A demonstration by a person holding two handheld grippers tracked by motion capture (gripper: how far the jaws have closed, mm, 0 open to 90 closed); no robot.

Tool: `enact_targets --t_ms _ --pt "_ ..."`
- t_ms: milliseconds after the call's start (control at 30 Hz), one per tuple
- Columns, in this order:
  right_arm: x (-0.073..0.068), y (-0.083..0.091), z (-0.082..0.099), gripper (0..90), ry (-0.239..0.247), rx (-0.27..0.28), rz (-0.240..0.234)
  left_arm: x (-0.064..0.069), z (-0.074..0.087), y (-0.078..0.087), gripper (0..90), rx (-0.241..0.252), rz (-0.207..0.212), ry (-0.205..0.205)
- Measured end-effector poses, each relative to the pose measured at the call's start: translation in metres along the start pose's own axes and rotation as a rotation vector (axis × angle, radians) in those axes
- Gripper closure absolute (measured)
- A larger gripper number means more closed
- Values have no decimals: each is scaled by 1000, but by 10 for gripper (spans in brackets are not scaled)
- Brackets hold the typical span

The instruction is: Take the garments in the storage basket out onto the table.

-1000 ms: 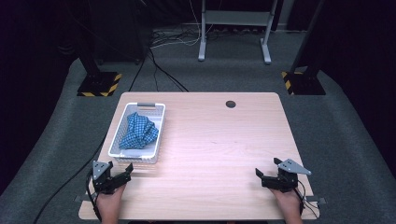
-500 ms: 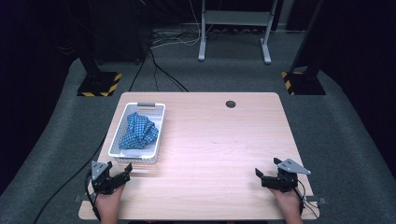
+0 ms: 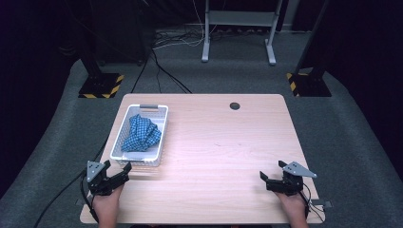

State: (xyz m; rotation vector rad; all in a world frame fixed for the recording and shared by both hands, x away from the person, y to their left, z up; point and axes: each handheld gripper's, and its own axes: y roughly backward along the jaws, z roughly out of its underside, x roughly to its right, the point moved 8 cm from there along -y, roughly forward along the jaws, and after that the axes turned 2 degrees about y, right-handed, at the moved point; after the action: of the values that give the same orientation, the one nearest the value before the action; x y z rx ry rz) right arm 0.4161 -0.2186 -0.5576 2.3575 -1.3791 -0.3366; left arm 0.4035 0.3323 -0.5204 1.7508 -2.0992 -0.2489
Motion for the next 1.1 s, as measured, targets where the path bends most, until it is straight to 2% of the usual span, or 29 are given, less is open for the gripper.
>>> enact_targets --t_ms 400,567,733,767,1000,1100 --pt "0 0 0 66 0 2 0 -3 -22 5 126 26 -12 -9" --pt "0 0 0 66 1 3 0 0 -39 9 126 49 -14 -31" --pt "0 0 0 66 0 4 0 3 -50 12 126 66 -12 -32" --pt "0 0 0 66 0 4 0 5 -58 14 126 79 -7 -35" --pt "0 0 0 66 0 4 -1 10 -77 17 126 102 -10 -68" --pt "0 0 0 66 -1 4 -2 11 -84 18 126 112 -7 -67"
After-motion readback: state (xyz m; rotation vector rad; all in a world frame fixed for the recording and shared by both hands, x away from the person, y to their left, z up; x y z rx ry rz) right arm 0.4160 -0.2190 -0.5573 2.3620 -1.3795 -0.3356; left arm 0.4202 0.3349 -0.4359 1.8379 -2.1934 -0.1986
